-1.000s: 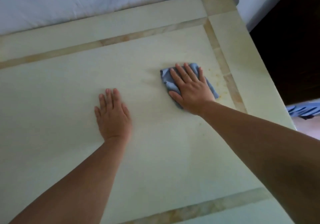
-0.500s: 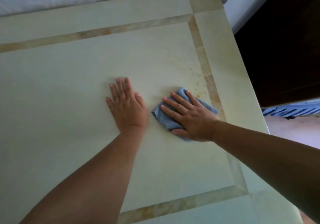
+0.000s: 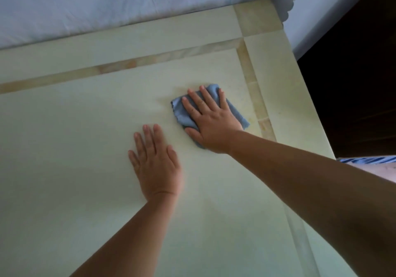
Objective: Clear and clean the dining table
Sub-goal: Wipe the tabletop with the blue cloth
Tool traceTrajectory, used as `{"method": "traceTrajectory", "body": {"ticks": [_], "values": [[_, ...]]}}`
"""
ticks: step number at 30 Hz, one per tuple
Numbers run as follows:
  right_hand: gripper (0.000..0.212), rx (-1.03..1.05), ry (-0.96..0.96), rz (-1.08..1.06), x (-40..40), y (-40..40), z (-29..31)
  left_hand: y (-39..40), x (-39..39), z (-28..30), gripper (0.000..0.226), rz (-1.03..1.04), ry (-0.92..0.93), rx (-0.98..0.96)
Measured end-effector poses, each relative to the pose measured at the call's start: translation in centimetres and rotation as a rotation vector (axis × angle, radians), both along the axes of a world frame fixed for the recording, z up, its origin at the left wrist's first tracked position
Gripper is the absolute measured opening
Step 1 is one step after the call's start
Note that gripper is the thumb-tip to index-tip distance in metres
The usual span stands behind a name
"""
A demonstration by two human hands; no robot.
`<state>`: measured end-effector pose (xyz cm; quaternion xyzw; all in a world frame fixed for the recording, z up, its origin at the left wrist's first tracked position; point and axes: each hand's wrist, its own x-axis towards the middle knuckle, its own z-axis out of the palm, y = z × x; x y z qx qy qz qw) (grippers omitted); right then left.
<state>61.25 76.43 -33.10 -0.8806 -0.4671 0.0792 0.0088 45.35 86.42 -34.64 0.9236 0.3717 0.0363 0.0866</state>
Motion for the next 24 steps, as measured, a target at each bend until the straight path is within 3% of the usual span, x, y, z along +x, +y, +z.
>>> {"method": "traceTrajectory", "body": {"ticks": [3,6,12,18,21,24], "values": [[0.073,-0.028,-0.047,0.277,3.8,1.4,0.1,0.0,0.0,0.1,0.058,0.008,0.007,0.012],[0.072,-0.041,-0.069,0.311,6.9,2.4,-0.4,0.1,0.1,0.0,0.059,0.002,0.026,0.030],[0.073,-0.002,-0.030,-0.107,10.5,2.8,-0.3,0.2,-0.1,-0.1,0.060,-0.004,0.029,0.044],[0.079,0.039,0.009,-0.628,6.8,0.1,-0.4,0.0,-0.1,-0.3,0.060,-0.018,0.023,0.032],[0.082,0.012,0.017,-0.522,3.9,-1.6,-0.4,0.1,-0.2,-0.3,0.060,-0.011,0.020,0.043],[0.083,-0.015,-0.005,-0.220,5.7,-3.4,-0.3,0.2,-0.1,0.0,0.059,-0.014,0.016,0.032]]}}
